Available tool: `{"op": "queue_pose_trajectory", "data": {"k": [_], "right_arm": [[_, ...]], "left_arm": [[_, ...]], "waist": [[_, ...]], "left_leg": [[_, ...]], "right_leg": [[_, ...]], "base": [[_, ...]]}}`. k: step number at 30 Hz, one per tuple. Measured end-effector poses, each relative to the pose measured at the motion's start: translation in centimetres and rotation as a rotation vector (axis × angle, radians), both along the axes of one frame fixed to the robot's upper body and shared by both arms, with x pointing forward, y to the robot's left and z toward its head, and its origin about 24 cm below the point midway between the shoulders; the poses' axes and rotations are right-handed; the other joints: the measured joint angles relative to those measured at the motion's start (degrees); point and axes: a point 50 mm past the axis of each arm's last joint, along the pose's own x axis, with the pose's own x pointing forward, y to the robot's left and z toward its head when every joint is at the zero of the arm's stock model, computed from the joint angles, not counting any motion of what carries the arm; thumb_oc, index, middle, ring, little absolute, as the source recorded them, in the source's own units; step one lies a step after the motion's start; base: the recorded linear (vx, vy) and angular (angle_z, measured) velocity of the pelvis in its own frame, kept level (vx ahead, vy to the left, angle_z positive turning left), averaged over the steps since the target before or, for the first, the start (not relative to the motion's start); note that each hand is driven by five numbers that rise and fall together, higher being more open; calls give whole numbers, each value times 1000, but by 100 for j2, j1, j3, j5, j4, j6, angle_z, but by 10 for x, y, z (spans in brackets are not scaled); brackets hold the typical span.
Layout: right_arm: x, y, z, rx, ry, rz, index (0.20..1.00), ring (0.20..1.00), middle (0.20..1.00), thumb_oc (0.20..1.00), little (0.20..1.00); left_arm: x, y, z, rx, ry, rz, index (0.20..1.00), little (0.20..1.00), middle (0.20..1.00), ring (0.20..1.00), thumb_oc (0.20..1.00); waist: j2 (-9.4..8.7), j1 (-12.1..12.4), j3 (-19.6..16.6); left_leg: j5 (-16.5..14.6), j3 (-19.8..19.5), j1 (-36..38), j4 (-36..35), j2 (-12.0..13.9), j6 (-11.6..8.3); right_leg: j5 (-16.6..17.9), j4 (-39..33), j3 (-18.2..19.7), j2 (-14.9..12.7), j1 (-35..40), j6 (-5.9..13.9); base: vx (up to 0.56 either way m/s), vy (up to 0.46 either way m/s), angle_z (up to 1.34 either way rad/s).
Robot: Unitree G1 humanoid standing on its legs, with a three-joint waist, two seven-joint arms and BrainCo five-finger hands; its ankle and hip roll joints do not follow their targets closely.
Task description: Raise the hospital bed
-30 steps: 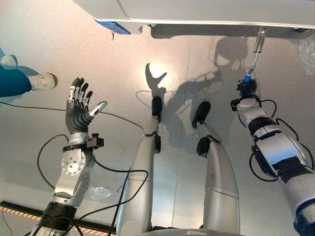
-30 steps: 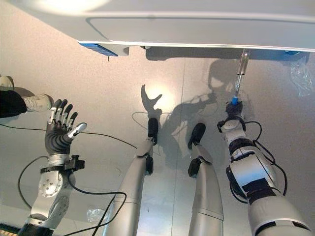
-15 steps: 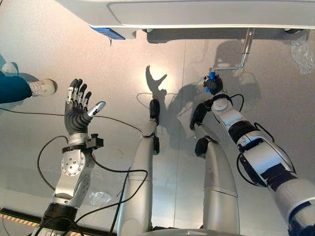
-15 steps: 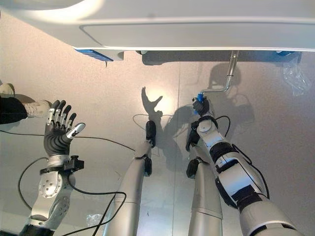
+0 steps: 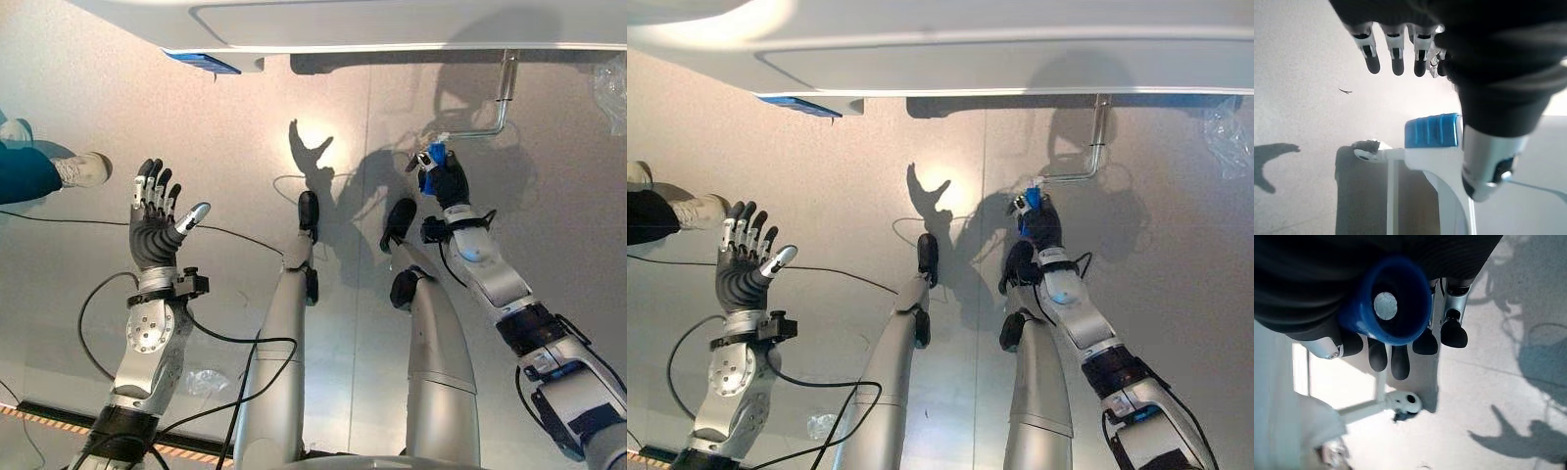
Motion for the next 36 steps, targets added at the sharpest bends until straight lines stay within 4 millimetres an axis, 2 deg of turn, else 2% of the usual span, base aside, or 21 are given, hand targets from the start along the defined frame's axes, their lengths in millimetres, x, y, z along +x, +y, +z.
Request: {"op": "queue_pose_trajectory", "data": {"k": [4, 10, 13, 18, 21, 24, 29, 36], "right_arm": [[-8, -6, -2, 28, -29, -21, 200, 200, 200, 200, 200], [-16, -19, -5, -39, -64, -132, 200, 200, 200, 200, 200], [-18, -25, -4, -40, -86, -171, 200, 200, 200, 200, 200], [-23, -35, -6, -51, -105, -240, 200, 200, 200, 200, 200], [-25, -39, -8, -70, -116, -287, 200, 200, 200, 200, 200], [-25, -43, -9, -89, -125, -334, 200, 200, 200, 200, 200], [-21, -49, -14, -110, -121, -403, 200, 200, 200, 200, 200], [-12, -62, -20, -134, -126, -465, 200, 200, 200, 200, 200]], "left_arm": [[-5, 2, -3, 4, 10, 6, 1000, 1000, 1000, 1000, 1000], [-9, 7, -2, 22, 0, 19, 1000, 1000, 1000, 1000, 1000], [-13, 8, 1, 23, -21, 18, 1000, 1000, 1000, 1000, 1000], [-16, 14, 6, 23, -40, 46, 1000, 1000, 1000, 1000, 1000], [-17, 16, 6, 20, -45, 59, 1000, 1000, 1000, 1000, 1000], [-18, 16, 7, 18, -53, 61, 1000, 1000, 1000, 1000, 1000], [-19, 17, 8, 15, -65, 66, 1000, 1000, 1000, 1000, 1000], [-19, 20, 10, 37, -64, 64, 1000, 1000, 1000, 1000, 1000]], "waist": [[-24, -132, 14], [-73, -196, 41], [-147, -323, 56], [-287, -354, 62], [-306, -382, 62], [-345, -460, 62], [-482, -442, 61], [-501, -439, 57]], "left_leg": [[-36, -2, -20, 23, -23, 51], [-112, 4, -70, 134, -79, 147], [-151, 12, -76, 213, -121, 211], [-194, 58, -82, 259, -176, 294], [-214, 63, -81, 276, -198, 327], [-235, 60, -75, 315, -222, 360], [-252, 96, -75, 388, -241, 401], [-240, 137, -74, 439, -306, 490]], "right_leg": [[-15, -7, 17, -32, 3, 52], [-19, -4, 31, -102, 22, 152], [32, -69, 92, -104, 84, 246], [94, -149, 168, -136, 111, 335], [110, -188, 170, -163, 145, 368], [112, -195, 178, -180, 186, 406], [146, -193, 243, -192, 200, 456], [216, -212, 317, -248, 228, 539]], "base": [[0, -3, 1], [0, -7, 1], [0, 0, 0], [2, 1, -2], [0, 0, 0], [3, 0, 1], [0, 0, 0], [0, 0, 0]]}}
